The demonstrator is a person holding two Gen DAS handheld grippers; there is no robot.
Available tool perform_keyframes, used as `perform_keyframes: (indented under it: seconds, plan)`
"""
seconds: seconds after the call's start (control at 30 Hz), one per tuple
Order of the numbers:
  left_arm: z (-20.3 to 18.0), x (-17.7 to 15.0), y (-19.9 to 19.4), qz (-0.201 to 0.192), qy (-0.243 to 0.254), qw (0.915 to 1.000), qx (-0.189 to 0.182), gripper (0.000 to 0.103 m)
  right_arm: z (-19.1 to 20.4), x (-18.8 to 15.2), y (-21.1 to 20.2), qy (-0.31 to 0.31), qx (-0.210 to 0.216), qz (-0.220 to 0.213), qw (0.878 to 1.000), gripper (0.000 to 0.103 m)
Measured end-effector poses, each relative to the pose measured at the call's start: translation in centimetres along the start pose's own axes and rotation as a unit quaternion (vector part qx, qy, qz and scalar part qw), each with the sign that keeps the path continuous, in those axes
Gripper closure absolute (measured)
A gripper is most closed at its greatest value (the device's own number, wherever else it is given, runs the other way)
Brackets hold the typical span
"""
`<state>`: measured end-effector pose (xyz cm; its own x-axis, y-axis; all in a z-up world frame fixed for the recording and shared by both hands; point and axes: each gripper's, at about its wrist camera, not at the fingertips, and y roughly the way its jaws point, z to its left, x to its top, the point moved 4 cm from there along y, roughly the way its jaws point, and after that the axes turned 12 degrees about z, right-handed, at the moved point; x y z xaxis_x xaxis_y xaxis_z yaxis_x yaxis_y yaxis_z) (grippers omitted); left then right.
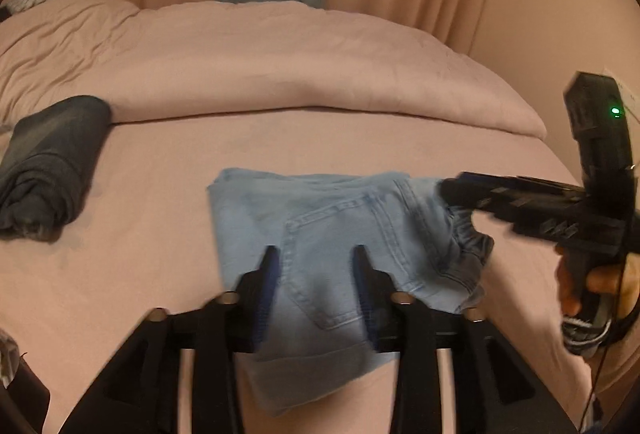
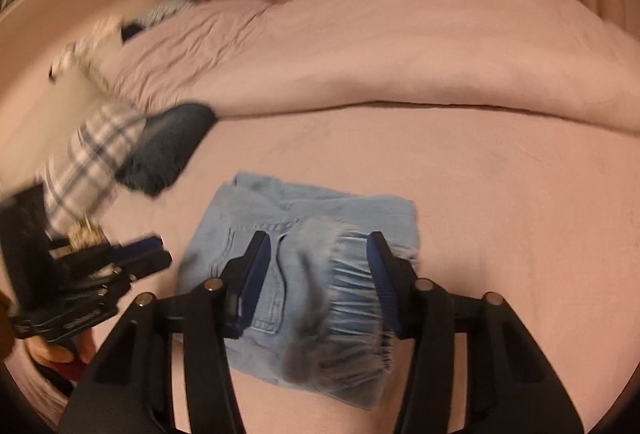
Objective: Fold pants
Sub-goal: 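Lower the folded jeans onto the bed and open both tools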
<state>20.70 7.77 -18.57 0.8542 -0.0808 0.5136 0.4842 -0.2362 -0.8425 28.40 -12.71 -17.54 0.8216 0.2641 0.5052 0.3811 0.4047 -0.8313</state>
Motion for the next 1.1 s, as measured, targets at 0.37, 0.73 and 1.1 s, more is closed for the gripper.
perform_keyframes:
  seconds: [0.37,0.73,1.1]
  plan:
    - [0.7,-0.9,6.7,0.077,0.003,0.9956,0.053,0.056,-1.8,-0.7,5.4,-0.024,-0.119,0.08,0.989,0.038]
    - [0.8,-0.8,6.4,0.08,0.006,0.995,0.06,0.055,0.0,-3.8,1.2,-0.01,-0.075,0.015,0.997,0.048]
    - [-1.2,-0.6,0.2,0.056,-0.008,0.9951,0.082,0.055,-0.1,-4.1,1.2,-0.013,-0.081,0.052,0.995,0.051]
